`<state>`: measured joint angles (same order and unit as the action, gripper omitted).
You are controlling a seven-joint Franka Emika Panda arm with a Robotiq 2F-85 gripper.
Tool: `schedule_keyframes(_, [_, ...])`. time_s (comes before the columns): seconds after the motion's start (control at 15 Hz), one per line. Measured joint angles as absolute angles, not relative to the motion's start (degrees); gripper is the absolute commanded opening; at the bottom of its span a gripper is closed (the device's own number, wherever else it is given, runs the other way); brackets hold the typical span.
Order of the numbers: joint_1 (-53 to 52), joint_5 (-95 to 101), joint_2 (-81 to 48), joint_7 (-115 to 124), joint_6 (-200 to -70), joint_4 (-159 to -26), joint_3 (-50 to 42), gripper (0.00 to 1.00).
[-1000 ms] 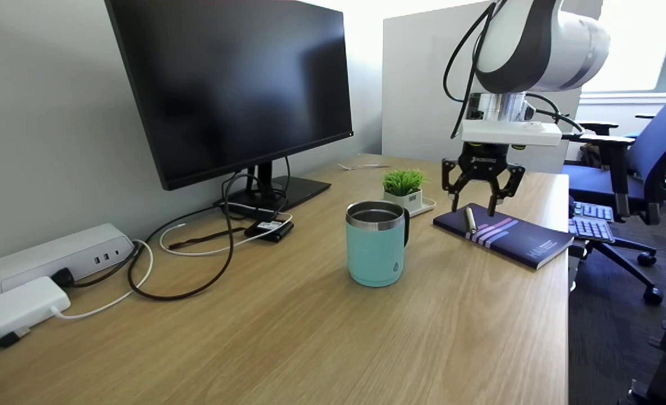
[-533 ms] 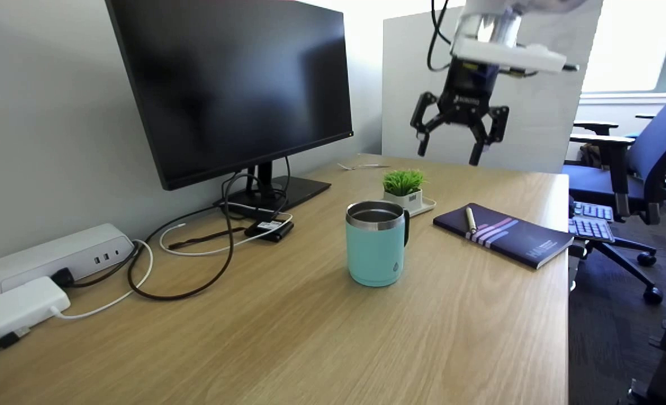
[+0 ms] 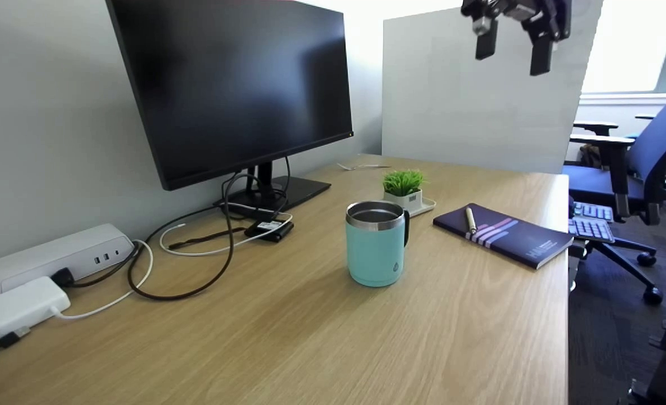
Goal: Remove the pen from the mug and put it on the table
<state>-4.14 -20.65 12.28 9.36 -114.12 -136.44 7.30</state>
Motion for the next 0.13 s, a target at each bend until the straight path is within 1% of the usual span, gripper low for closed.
schedule_keyframes(0.13, [-4.2, -18.8, 14.1, 8.2, -109.3, -136.4, 7.3, 1.00])
